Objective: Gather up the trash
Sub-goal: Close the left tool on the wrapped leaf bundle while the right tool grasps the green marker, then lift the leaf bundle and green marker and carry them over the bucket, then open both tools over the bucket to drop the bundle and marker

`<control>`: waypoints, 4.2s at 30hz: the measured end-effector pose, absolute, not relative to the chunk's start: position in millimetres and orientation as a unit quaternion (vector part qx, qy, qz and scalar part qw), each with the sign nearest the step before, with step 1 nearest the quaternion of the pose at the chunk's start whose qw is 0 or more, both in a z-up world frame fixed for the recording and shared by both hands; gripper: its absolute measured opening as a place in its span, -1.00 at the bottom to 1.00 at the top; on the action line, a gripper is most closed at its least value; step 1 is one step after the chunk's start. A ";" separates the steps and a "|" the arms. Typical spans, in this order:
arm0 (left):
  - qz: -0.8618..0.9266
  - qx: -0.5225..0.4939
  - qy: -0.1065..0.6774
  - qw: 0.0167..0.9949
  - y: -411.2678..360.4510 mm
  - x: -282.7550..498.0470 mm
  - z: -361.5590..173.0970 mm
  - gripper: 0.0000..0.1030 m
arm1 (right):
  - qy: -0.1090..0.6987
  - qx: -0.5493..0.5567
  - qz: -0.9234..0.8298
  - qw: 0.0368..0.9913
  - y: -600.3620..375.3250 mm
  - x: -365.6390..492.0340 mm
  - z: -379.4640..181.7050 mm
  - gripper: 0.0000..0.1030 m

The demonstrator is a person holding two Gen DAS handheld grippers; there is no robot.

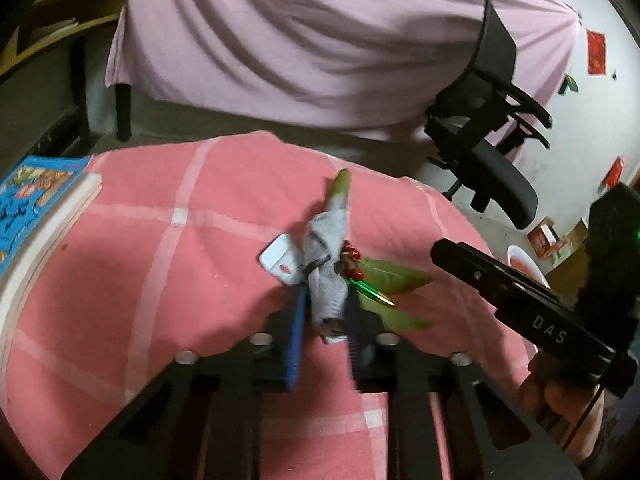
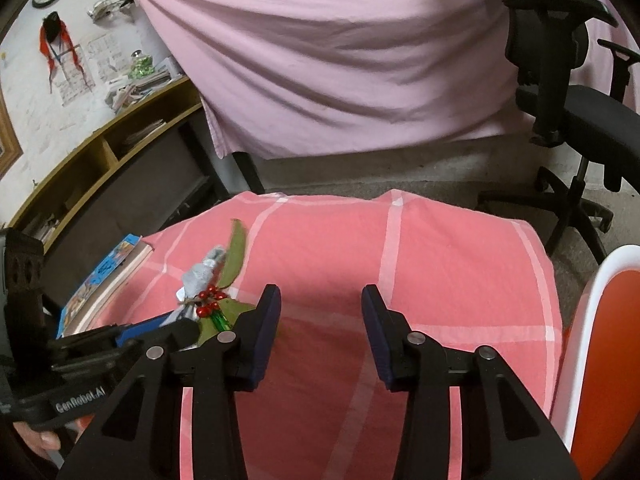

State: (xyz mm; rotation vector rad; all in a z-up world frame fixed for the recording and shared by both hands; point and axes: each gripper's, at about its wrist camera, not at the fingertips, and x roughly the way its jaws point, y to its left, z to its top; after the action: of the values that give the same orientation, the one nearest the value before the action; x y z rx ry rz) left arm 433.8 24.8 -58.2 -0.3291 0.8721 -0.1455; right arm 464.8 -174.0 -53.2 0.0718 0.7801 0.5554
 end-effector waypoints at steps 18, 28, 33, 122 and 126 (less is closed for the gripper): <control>-0.009 -0.172 0.388 0.906 63.3 393.7 -44.8 -0.92 | 0.382 -0.047 0.310 0.869 -138.3 453.2 -57.7 -0.22; 0.007 -0.163 0.389 0.907 68.9 378.2 -45.0 -0.92 | 0.399 -0.116 0.319 0.852 -103.6 445.3 -67.8 -0.25; 0.012 -0.148 0.384 0.911 59.5 376.0 -43.1 -0.94 | 0.395 -0.137 0.315 0.852 -95.1 441.0 -70.0 -0.84; -0.188 0.001 0.345 0.920 -259.7 380.1 -19.4 -0.44 | 0.235 0.143 0.089 0.957 -431.3 357.6 -25.3 -0.77; -0.180 -0.006 0.339 0.923 -249.8 378.7 -13.7 -0.44 | 0.236 0.142 0.088 0.957 -429.6 359.9 -22.9 -0.72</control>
State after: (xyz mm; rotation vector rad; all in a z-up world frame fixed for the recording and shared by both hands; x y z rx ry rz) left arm 378.7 -249.8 -13.7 -0.0116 0.6957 -0.3697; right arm 359.9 -429.6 -22.9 0.2872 0.4781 0.1795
